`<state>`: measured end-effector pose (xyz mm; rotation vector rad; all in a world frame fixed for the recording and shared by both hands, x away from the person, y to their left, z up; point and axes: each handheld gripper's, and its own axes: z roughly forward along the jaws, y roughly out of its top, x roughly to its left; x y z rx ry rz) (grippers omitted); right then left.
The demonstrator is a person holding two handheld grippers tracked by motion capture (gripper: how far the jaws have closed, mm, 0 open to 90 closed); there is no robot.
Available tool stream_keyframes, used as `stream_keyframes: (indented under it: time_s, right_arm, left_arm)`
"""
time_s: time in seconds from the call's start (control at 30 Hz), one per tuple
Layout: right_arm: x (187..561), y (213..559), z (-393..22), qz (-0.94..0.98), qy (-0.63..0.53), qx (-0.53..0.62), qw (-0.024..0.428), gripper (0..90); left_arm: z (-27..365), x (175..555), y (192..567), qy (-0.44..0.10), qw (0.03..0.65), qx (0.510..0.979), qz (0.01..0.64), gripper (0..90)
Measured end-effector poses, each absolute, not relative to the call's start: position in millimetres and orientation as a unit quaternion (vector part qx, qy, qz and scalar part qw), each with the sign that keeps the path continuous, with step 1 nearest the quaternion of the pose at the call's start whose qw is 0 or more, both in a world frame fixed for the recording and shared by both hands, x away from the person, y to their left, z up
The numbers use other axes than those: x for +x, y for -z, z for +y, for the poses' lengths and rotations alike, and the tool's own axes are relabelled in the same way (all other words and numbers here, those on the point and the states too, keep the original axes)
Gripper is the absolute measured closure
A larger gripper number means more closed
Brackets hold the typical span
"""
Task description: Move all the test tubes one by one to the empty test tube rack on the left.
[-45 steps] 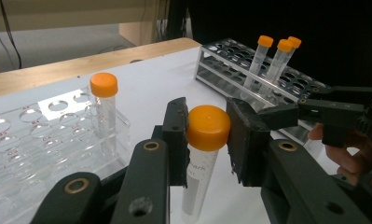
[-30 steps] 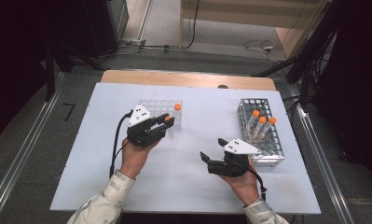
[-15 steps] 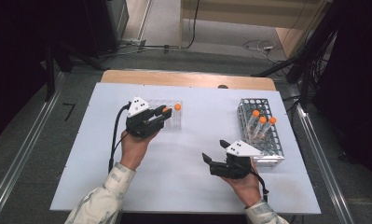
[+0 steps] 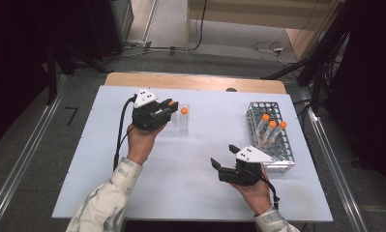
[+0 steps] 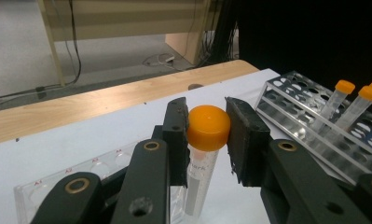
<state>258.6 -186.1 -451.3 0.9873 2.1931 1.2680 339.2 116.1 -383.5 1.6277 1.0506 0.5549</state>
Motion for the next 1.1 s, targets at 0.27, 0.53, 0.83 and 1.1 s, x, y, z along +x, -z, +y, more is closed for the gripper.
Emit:
stream_keyframes:
  time_s: [0.27,0.53,0.83,1.1]
  right_arm:
    - [257.9,450.6,-186.4,0.788,-0.459,0.354,0.209,20.1]
    - [257.8,450.5,-186.7,0.787,-0.459,0.354,0.210,20.1]
    - [256.4,450.1,-185.8,0.789,-0.459,0.351,0.209,20.1]
    - [255.3,447.7,-187.8,0.786,-0.463,0.352,0.211,20.1]
  left_arm:
    - [120.1,356.3,378.5,-0.243,0.533,0.673,0.451,70.4]
    - [119.8,365.2,378.9,-0.243,0.533,0.669,0.457,70.4]
    - [114.6,370.5,385.7,-0.241,0.528,0.676,0.453,70.4]
    - [112.8,369.4,395.8,-0.241,0.520,0.683,0.453,70.3]
